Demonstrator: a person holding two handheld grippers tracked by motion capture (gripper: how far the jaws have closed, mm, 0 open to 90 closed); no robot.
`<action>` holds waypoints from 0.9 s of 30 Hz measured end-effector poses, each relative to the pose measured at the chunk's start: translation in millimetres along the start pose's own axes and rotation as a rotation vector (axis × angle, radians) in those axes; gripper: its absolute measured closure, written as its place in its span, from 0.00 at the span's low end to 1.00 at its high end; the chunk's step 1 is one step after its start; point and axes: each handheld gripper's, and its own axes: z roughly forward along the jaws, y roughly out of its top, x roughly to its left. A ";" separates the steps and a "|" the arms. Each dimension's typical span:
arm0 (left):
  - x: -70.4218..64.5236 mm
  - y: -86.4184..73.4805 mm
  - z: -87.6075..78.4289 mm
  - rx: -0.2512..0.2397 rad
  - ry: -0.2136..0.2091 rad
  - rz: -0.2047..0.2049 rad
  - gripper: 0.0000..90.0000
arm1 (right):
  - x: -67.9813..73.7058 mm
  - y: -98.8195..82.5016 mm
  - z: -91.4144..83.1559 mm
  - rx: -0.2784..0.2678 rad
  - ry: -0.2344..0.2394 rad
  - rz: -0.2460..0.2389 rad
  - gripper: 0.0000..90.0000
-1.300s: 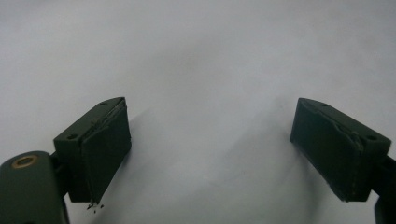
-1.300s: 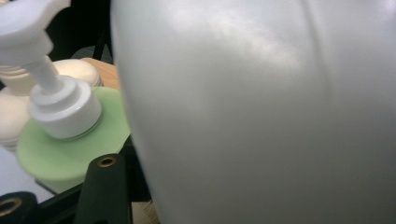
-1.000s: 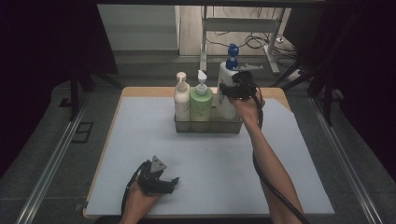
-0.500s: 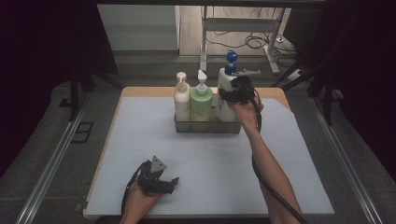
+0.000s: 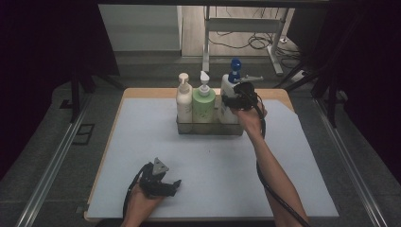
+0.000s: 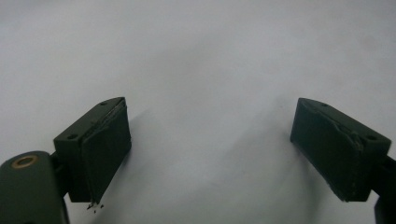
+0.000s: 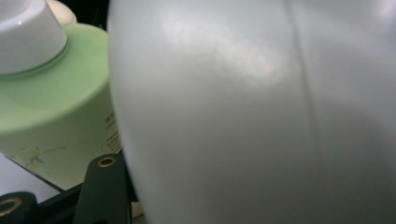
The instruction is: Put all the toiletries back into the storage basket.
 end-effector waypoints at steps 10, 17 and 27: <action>0.4 0.1 -0.1 0.002 0.000 0.006 0.13 | 3.5 -8.8 3.2 0.027 0.006 -0.018 0.45; 0.4 0.1 -0.2 0.003 0.000 0.005 0.13 | 2.9 -15.7 6.3 0.043 0.009 -0.016 0.45; 0.4 0.1 -0.1 0.002 0.000 0.005 0.13 | 2.2 -23.2 9.9 0.052 0.011 -0.011 0.44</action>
